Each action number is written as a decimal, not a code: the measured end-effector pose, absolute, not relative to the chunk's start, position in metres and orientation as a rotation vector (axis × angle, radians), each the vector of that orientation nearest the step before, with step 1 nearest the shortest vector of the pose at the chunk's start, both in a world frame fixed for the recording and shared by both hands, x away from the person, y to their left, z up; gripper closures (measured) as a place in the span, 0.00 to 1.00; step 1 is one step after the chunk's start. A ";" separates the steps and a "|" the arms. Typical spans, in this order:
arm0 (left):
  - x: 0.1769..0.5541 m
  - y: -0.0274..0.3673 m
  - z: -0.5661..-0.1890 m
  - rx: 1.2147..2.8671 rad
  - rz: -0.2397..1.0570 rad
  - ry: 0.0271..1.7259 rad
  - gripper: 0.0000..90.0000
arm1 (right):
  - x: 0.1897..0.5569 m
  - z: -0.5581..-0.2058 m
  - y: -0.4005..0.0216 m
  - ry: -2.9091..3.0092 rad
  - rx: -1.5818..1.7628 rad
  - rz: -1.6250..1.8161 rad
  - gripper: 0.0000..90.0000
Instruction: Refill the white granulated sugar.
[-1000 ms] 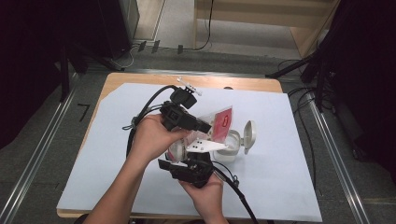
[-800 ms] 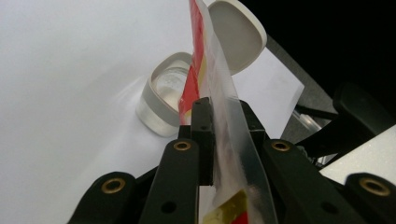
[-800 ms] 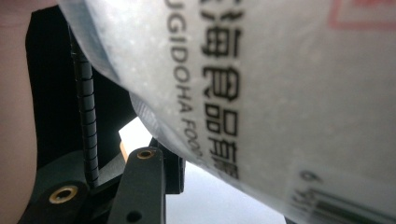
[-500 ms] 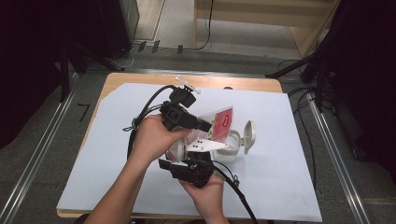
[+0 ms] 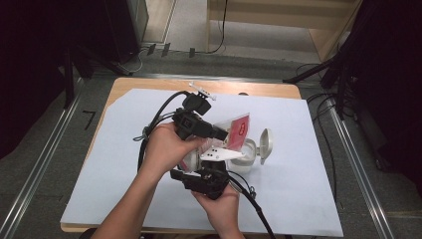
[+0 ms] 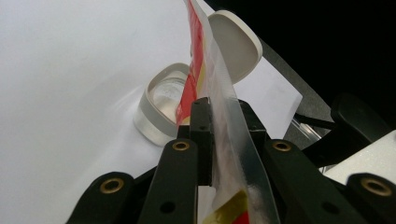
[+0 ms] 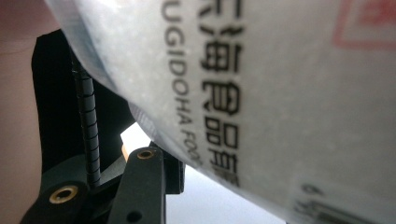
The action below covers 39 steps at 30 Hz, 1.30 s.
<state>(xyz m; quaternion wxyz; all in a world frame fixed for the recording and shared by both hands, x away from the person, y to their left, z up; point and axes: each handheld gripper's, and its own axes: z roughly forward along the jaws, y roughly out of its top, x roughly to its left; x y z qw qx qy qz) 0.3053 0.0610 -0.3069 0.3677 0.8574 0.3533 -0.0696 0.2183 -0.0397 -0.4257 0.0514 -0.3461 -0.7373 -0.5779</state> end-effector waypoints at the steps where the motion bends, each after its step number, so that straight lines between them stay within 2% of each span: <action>1: 0.305 0.061 -0.307 2.206 -0.174 0.907 0.90 | 0.218 -0.426 -0.040 -2.242 -1.053 -1.759 0.70; 22: 0.306 0.063 -0.305 2.190 -0.171 0.910 0.90 | 0.219 -0.423 -0.039 -2.251 -1.034 -1.749 0.70; 25: 0.306 0.062 -0.305 2.181 -0.177 0.904 0.90 | 0.219 -0.423 -0.038 -2.268 -1.023 -1.757 0.67; 28: 0.305 0.062 -0.305 2.189 -0.173 0.902 0.90 | 0.219 -0.423 -0.038 -2.276 -1.030 -1.754 0.70; 39: 0.306 0.061 -0.305 2.182 -0.178 0.898 0.90 | 0.219 -0.423 -0.039 -2.273 -1.050 -1.762 0.71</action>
